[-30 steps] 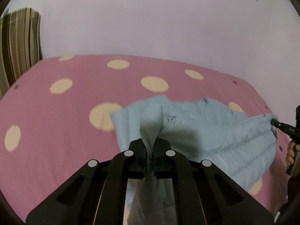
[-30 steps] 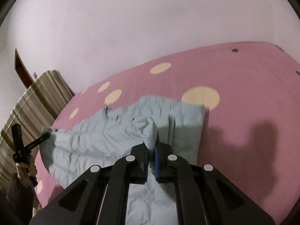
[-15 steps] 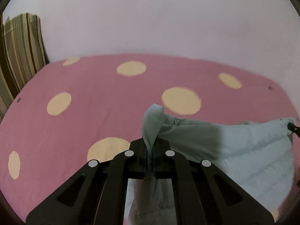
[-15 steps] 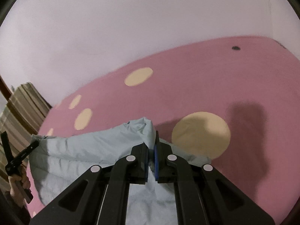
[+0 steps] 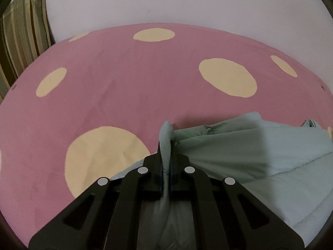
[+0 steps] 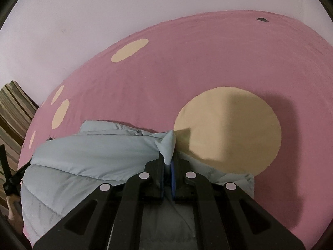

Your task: Fold large clothes

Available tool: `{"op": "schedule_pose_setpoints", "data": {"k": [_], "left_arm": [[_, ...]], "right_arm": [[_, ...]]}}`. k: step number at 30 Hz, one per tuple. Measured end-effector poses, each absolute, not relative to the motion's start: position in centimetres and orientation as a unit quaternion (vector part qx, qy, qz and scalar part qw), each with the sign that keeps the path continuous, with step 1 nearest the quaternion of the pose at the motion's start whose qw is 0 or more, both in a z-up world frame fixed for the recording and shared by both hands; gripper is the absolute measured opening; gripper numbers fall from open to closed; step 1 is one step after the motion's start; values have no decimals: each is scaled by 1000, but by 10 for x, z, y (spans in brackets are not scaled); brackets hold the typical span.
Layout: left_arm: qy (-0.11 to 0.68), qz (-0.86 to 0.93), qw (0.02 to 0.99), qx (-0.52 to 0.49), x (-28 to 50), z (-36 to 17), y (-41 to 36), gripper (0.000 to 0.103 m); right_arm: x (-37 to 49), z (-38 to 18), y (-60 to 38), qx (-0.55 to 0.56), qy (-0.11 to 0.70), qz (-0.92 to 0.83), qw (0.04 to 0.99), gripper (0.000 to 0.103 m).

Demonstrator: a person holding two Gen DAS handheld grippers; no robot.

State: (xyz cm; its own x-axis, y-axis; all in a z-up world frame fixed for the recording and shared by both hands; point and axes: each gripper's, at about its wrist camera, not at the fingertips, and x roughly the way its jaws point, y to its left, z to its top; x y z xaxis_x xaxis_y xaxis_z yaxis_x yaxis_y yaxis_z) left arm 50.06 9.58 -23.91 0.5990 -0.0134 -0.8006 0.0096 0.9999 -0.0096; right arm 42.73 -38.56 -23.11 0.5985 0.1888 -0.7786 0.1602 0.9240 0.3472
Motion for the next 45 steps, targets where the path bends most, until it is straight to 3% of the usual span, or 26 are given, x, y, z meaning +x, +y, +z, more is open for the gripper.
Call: {"op": "schedule_pose_setpoints", "data": {"k": [7, 10, 18, 21, 27, 39, 45], "left_arm": [[440, 3, 898, 5, 502, -238, 94, 7], [449, 18, 893, 3, 499, -226, 100, 21], [430, -23, 901, -41, 465, -168, 83, 39], [433, -59, 897, -63, 458, -166, 54, 39], [451, -57, 891, -14, 465, -195, -3, 39], [432, -33, 901, 15, 475, -243, -12, 40], [435, -16, 899, 47, 473, -228, -20, 40]], "right_arm": [[425, -230, -389, 208, 437, 10, 875, 4], [426, -225, -391, 216, 441, 17, 871, 7], [416, -167, -360, 198, 421, -7, 885, 30], [419, -157, -326, 196, 419, 36, 886, 36], [435, -175, -272, 141, 442, 50, 884, 36], [443, -218, -256, 89, 444, 16, 891, 36], [444, -210, -250, 77, 437, 9, 896, 36]]}}
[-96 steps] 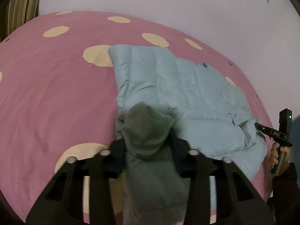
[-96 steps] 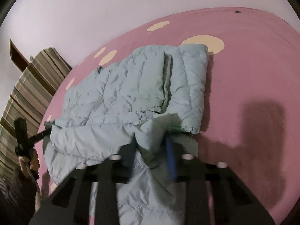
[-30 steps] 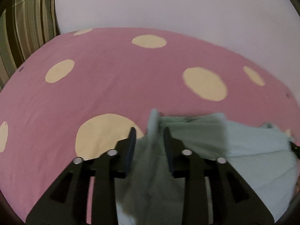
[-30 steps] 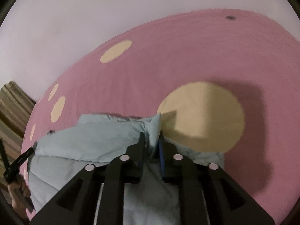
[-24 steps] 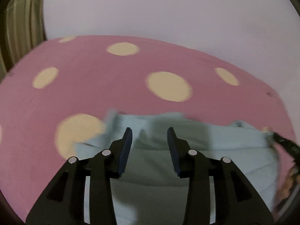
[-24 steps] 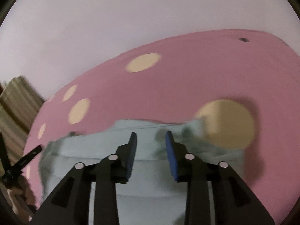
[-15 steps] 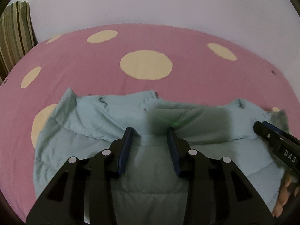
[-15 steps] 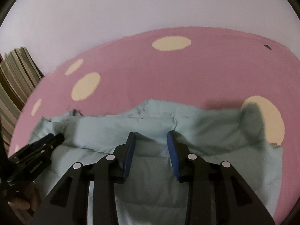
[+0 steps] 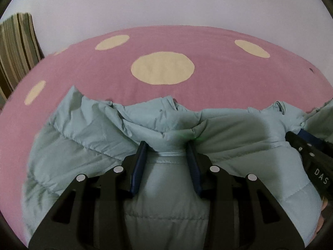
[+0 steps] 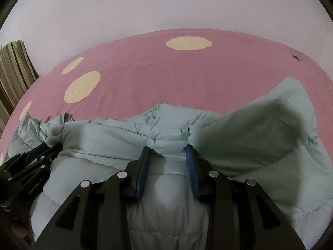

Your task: Fold large clothes

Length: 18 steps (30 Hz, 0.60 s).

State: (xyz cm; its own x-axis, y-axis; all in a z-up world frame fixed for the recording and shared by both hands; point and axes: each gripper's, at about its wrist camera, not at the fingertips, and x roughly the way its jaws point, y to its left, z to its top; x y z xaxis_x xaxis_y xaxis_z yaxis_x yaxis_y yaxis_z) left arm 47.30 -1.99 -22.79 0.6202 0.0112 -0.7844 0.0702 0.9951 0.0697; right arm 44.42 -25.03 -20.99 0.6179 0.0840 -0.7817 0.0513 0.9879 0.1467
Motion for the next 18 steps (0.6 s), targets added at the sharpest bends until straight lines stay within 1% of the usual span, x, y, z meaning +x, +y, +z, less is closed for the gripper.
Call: {"op": "schedule_pose_setpoints", "data": {"k": [4, 6, 10, 12, 14, 18], "left_arm": [[413, -35, 910, 1, 444, -198, -16, 40], [407, -50, 912, -5, 434, -194, -21, 45], [425, -55, 903, 18, 432, -223, -34, 46], [421, -59, 905, 18, 435, -237, -32, 47], [422, -62, 904, 17, 437, -247, -32, 47], [426, -55, 902, 34, 441, -250, -38, 47]], "right_arm": [[422, -181, -246, 81, 416, 15, 906, 37], [409, -174, -234, 82, 408, 34, 909, 37], [406, -188, -211, 47, 414, 34, 908, 37], [410, -203, -210, 47, 420, 32, 906, 40], [413, -218, -213, 53, 421, 32, 905, 40], [418, -222, -206, 34, 424, 19, 905, 40]]}}
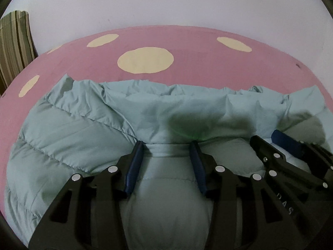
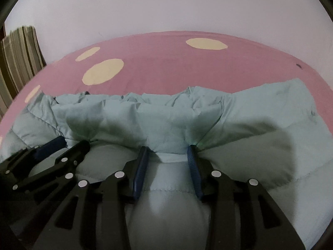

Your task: Fold large clothes

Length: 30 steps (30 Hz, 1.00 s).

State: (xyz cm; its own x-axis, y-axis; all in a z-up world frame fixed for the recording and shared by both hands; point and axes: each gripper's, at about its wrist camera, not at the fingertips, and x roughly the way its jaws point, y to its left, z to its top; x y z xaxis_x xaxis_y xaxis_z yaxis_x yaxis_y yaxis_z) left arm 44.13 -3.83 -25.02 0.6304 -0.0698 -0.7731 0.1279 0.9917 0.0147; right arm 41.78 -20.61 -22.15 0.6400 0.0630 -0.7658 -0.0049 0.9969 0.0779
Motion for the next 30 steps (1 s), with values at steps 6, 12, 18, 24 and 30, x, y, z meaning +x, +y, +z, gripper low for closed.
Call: {"op": "schedule_pose_setpoints", "data": {"k": [6, 12, 18, 24, 30], "left_arm": [[427, -58, 902, 39, 434, -226, -33, 54], [412, -39, 910, -12, 399, -200, 14, 63], [430, -26, 901, 38, 395, -225, 30, 65], [431, -30, 902, 10, 388, -205, 49, 65], [436, 42, 897, -54, 362, -201, 120, 85]], "right_arm": [[410, -200, -214, 53, 423, 26, 904, 50], [363, -175, -246, 52, 399, -12, 915, 58], [349, -199, -266, 28, 404, -50, 913, 60], [337, -177, -280, 55, 406, -30, 912, 62], [305, -164, -324, 69, 401, -62, 911, 75]]}}
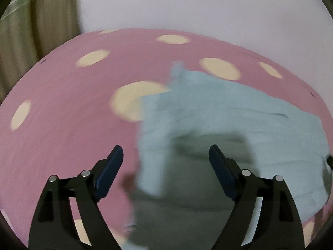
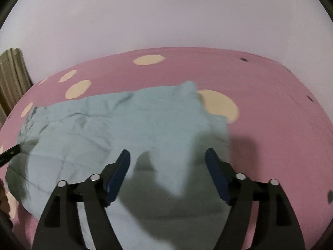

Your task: Fold large clothes

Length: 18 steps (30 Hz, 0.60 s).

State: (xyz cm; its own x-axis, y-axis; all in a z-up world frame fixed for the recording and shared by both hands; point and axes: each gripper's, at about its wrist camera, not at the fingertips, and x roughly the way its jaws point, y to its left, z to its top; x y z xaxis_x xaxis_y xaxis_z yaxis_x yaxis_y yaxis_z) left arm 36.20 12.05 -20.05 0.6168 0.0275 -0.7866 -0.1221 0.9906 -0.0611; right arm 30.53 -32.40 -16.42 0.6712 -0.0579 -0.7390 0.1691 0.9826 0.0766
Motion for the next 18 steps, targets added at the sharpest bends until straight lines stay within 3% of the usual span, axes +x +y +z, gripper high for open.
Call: {"op": "schedule_pose_setpoints", "data": {"k": [7, 18], "left_arm": [[463, -43, 862, -201, 353, -216, 171, 89], [491, -81, 847, -186, 378, -236, 148, 89]], "right_arm": [[297, -182, -369, 142, 440, -38, 886, 75], [311, -211, -383, 212, 468, -14, 858, 79]]}}
